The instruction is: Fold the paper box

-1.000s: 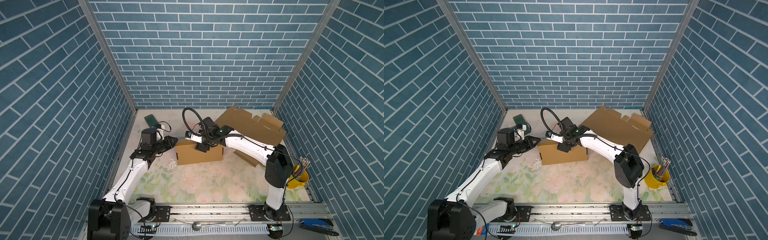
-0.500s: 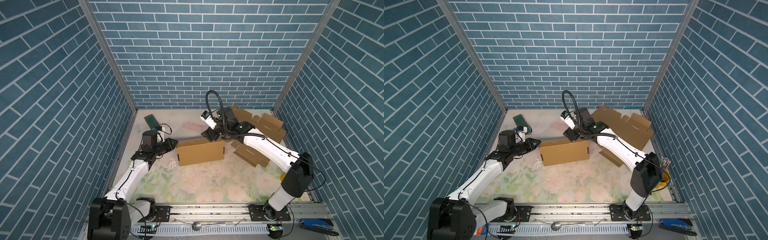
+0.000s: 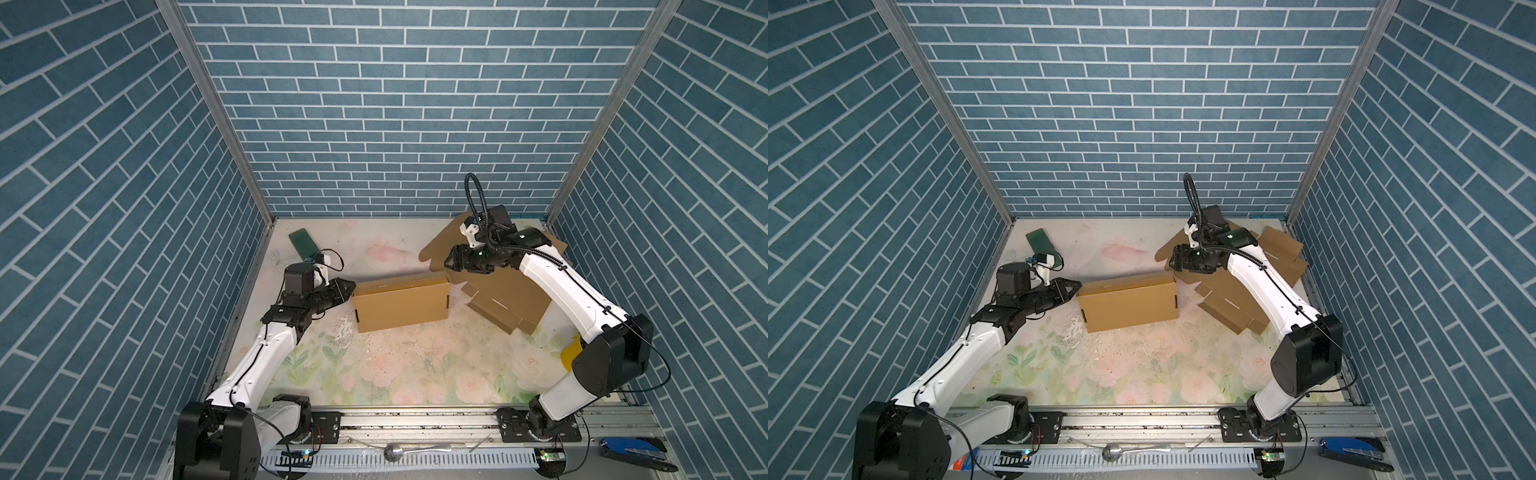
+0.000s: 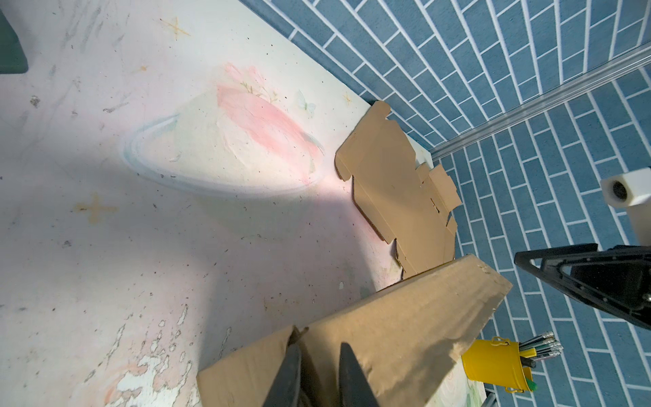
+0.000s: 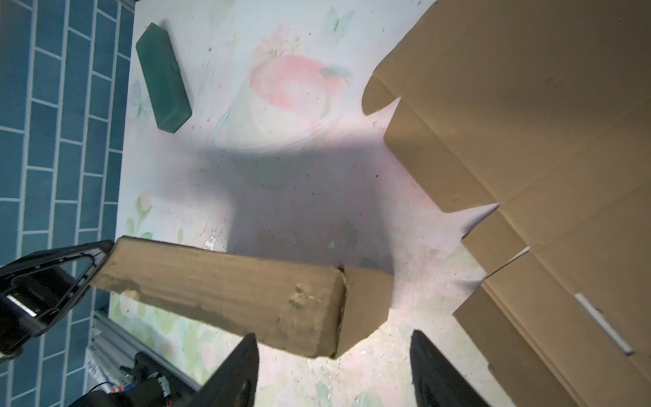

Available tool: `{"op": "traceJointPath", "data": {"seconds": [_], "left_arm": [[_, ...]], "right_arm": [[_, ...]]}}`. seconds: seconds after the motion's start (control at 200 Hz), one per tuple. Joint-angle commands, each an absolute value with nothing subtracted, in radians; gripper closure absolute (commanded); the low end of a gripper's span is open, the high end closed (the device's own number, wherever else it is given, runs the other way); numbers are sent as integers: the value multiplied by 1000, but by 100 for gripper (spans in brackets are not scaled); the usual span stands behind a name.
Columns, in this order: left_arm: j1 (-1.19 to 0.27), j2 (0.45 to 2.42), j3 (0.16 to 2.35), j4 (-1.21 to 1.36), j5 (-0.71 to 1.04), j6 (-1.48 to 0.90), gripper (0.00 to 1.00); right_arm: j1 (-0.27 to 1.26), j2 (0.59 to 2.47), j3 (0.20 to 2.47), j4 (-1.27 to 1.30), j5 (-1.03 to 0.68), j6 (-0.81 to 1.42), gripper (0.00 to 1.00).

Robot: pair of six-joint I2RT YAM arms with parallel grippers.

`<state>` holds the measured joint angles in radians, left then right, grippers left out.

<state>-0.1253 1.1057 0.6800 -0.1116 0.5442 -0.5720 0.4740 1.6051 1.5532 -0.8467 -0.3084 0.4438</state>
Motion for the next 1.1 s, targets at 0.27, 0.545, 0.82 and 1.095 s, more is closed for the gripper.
{"op": "traceJointPath", "data": {"seconds": [0.27, 0.545, 0.82, 1.095], "left_arm": [[-137, 1110, 598, -296, 502, -542, 80], [-137, 1086, 581, -309, 511, -547, 78], [-130, 1032, 668, -390, 527, -552, 50], [-132, 917, 593, -507, 538, -553, 61]], "right_arm": [[475, 1665, 1346, -877, -358, 483, 51], [478, 1649, 1283, -757, -444, 538, 53], [530, 1555, 1145, -660, -411, 576, 55], [662, 1397, 944, -539, -271, 542, 52]]}}
